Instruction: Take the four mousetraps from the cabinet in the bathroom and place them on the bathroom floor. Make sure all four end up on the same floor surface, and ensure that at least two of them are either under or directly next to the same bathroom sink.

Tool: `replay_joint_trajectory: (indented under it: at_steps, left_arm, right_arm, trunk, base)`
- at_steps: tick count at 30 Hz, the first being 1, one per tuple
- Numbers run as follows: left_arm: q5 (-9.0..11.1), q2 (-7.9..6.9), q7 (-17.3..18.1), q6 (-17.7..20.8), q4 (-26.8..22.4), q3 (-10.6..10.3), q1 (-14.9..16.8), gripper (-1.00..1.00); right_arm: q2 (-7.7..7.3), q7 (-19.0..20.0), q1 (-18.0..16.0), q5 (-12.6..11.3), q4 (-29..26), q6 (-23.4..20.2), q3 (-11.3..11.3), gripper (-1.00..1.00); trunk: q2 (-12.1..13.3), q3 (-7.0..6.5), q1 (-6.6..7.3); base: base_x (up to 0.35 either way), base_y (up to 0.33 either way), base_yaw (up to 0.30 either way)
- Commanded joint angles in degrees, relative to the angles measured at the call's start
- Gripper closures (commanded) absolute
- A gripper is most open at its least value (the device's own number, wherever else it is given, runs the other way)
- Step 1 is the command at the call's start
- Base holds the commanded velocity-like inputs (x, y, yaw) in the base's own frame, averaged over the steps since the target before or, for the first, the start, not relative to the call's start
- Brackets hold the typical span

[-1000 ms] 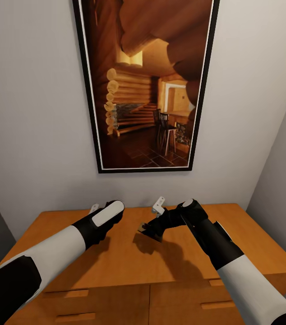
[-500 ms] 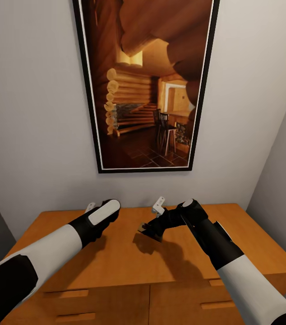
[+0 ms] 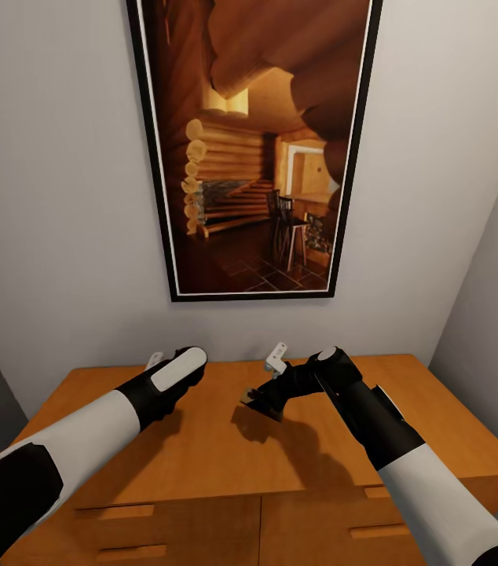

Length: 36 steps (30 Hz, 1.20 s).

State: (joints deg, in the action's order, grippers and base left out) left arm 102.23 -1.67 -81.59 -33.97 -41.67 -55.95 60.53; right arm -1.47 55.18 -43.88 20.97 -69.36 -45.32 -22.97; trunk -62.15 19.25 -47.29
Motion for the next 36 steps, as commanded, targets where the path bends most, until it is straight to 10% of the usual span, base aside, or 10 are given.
replay_joint_trajectory:
  at_steps: [1, 36]
  left_arm:
    - [0.34, -0.08, -0.06, -0.23, -0.07, -0.39, 0.11, -1.00]
    - [0.34, -2.98, -0.50, -0.22, -4.22, 0.66, 0.38, -1.00]
  right_arm:
    - [-0.02, 0.45, -0.06, 0.57, -0.08, -0.12, -0.06, 1.00]
    - [-0.02, 0.45, -0.06, 0.65, -0.06, -0.03, -0.06, 1.00]
  trunk:
    - [-0.06, 0.08, -0.01]
    - [-2.86, 1.33, -1.54]
  base:
    - [0.000, 0.000, 0.000]
    - [0.000, 0.000, 0.000]
